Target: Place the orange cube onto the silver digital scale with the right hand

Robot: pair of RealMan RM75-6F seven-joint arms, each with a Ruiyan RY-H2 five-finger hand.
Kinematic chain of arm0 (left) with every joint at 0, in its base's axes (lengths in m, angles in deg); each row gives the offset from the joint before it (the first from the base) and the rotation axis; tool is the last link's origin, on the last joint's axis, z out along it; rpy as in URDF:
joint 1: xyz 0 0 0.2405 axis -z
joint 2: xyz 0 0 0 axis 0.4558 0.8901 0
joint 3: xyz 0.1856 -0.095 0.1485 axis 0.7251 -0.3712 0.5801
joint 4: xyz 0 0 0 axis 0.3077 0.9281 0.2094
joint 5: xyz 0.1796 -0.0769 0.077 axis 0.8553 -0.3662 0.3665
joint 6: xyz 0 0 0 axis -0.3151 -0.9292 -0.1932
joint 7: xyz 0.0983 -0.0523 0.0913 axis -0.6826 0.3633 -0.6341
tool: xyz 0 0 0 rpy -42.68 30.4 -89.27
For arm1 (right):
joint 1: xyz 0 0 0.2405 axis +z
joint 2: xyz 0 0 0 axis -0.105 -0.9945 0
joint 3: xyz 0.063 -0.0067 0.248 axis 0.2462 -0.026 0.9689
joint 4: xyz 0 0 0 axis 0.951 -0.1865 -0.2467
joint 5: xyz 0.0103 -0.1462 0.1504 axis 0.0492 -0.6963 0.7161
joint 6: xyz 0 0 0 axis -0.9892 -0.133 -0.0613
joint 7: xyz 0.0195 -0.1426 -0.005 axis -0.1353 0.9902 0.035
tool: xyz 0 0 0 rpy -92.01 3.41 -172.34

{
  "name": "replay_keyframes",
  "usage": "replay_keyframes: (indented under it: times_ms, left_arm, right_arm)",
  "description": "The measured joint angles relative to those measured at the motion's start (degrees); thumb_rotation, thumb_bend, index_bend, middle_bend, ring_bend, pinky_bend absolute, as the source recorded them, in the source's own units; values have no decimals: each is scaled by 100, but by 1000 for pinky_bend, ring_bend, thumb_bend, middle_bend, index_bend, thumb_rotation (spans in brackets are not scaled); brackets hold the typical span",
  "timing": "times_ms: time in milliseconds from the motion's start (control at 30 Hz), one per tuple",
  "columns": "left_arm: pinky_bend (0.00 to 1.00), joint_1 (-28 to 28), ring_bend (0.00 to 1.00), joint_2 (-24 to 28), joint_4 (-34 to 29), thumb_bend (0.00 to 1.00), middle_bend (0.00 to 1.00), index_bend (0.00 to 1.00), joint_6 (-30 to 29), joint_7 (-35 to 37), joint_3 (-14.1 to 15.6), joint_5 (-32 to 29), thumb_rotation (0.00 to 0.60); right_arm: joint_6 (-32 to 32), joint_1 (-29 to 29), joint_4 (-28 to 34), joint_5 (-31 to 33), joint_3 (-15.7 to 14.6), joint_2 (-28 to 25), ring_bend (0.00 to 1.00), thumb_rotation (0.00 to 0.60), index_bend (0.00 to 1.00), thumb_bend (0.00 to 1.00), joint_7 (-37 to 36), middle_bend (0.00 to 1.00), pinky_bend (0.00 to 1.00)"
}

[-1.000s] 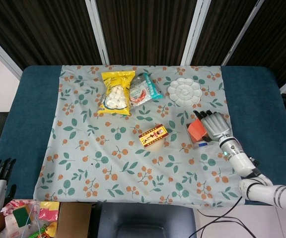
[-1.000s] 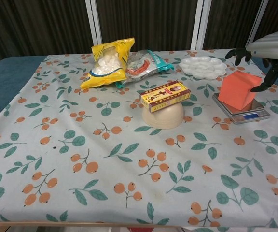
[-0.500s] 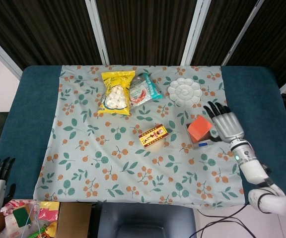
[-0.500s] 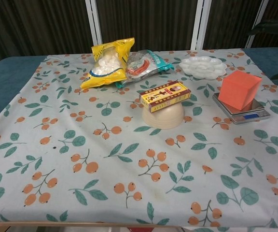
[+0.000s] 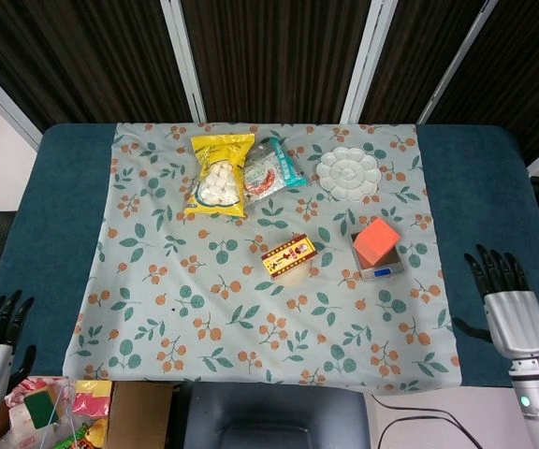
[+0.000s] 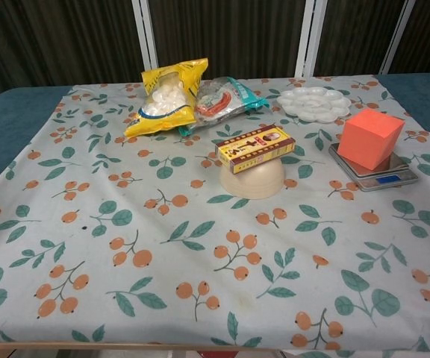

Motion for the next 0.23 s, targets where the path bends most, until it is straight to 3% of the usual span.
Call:
replay_keyframes:
  times_ms: [233]
  left_arm:
    - [31, -4, 16, 77, -175, 450, 0, 0, 239, -33, 21, -211, 600]
  right_arm:
    - [-11, -140, 31, 24, 149, 18, 0, 600, 0, 188, -37, 0, 0]
